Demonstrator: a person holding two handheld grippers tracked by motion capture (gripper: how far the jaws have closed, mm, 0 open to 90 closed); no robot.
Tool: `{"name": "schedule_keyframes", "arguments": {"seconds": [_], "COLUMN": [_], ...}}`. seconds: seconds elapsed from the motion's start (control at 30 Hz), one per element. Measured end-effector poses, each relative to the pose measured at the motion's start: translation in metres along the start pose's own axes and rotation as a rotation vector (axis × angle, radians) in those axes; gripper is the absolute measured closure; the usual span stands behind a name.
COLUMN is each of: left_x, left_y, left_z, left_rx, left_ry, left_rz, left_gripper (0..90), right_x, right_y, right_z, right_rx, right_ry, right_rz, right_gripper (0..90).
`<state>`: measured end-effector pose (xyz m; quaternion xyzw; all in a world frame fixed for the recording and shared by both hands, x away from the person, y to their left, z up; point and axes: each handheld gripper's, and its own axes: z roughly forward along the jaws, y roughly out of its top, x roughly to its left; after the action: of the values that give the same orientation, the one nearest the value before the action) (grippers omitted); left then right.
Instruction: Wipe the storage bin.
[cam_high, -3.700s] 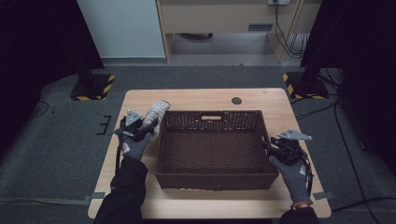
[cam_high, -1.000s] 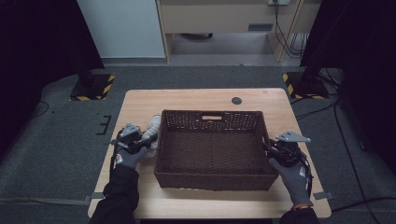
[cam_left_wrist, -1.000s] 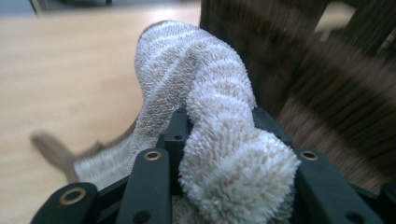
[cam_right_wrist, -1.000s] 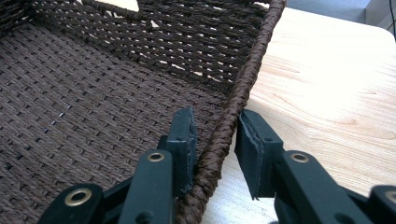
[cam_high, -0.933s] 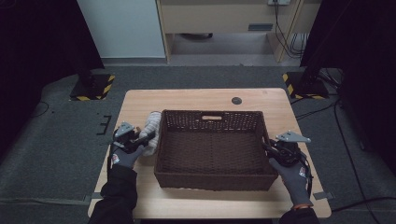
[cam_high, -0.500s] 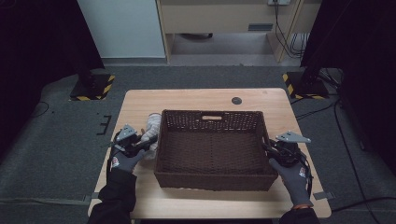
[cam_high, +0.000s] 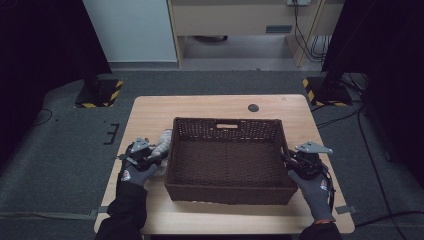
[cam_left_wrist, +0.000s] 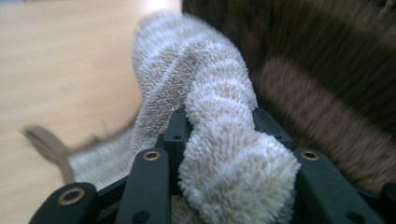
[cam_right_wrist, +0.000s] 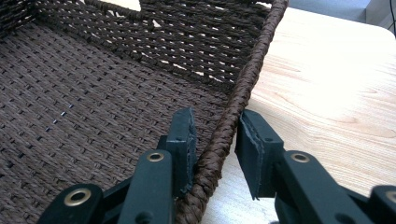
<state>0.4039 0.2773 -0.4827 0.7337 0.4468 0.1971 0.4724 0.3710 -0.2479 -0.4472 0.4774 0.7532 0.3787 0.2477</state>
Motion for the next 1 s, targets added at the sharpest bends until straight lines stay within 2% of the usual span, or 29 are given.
{"name": "schedule_keyframes", "arguments": {"seconds": [0.1,0.17,0.23,0.33,0.4,0.5,0.6,0.73,0.77,0.9,1.0], "left_x": [-0.005,-0.011,-0.017,-0.018,-0.017,-0.018,-0.015,-0.016,-0.017,-0.014,-0.013], "left_y": [0.013,0.017,0.015,0.007,0.000,-0.011,-0.017,-0.030,-0.031,-0.029,-0.024], "left_z": [-0.019,-0.026,-0.028,-0.023,-0.017,-0.004,-0.002,0.010,0.012,0.005,-0.009], "left_rx": [-0.094,-0.113,-0.093,-0.051,0.003,0.063,0.066,0.166,0.172,0.146,0.083], "left_ry": [-0.028,-0.057,-0.057,-0.051,-0.044,-0.045,-0.045,-0.022,-0.021,-0.027,-0.028], "left_rz": [-0.003,0.021,0.057,0.070,0.091,0.097,0.077,0.122,0.119,0.092,0.062], "left_gripper": [61.8,61.8,61.7,61.8,61.8,61.8,61.8,61.8,61.7,61.5,61.1], "right_x": [0.000,0.000,0.000,0.001,0.001,0.001,0.001,0.001,0.001,0.001,0.002], "right_y": [0.000,0.000,0.000,-0.001,-0.001,-0.001,-0.001,-0.001,-0.001,-0.002,-0.002], "right_z": [0.000,0.000,0.000,0.000,0.000,0.000,-0.001,-0.001,-0.001,-0.001,-0.002], "right_rx": [-0.002,-0.001,-0.003,-0.003,-0.006,-0.007,-0.006,-0.004,-0.004,-0.004,-0.004], "right_ry": [0.000,0.000,-0.001,-0.003,-0.006,-0.006,-0.006,-0.005,-0.005,-0.004,-0.006], "right_rz": [0.000,0.000,0.000,-0.001,-0.002,-0.003,-0.002,-0.006,-0.006,-0.002,-0.001], "right_gripper": [67.1,67.1,67.1,67.2,67.1,67.1,67.1,67.1,67.1,67.0,67.0]}}
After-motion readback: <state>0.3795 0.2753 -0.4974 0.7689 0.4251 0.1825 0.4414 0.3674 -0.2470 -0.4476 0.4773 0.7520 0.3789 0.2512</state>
